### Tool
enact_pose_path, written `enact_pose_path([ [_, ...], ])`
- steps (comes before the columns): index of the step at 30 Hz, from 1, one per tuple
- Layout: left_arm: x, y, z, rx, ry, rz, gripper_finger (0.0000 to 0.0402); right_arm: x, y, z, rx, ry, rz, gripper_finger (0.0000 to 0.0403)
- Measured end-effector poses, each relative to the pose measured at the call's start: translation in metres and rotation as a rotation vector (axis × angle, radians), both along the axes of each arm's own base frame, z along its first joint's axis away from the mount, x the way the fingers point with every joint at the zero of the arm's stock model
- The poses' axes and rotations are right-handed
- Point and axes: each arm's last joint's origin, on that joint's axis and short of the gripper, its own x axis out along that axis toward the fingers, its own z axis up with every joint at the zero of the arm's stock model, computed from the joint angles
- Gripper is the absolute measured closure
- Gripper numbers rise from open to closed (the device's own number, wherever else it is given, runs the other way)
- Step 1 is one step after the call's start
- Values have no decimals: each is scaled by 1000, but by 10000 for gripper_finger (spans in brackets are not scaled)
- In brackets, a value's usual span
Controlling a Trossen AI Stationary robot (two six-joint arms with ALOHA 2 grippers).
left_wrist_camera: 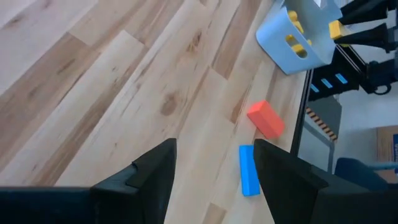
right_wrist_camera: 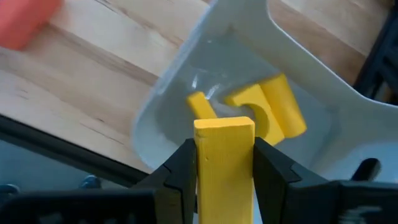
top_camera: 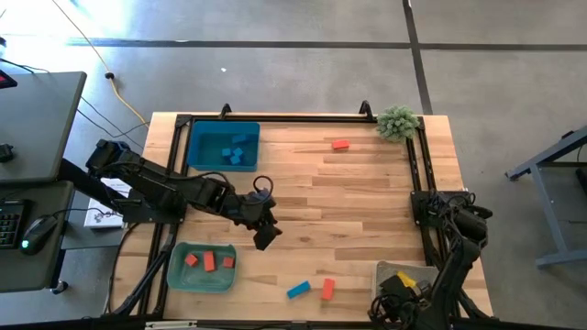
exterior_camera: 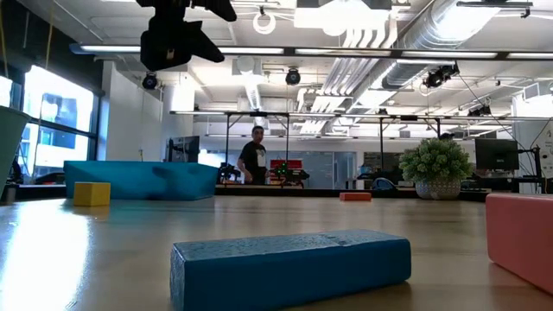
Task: Sort & place blocks by color
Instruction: Put the yellow block into the gray bin
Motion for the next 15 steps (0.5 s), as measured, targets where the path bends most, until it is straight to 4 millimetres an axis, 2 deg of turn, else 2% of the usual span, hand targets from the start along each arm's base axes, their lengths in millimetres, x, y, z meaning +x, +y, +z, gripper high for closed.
enact_pose_path([
  [8,2,1,1,-9,-21,11,197,-2,-7,-15,-42,66,17,308],
  [15,5,1,5,-18,-75,11,197,-1,-9,-18,-61,65,81,308],
])
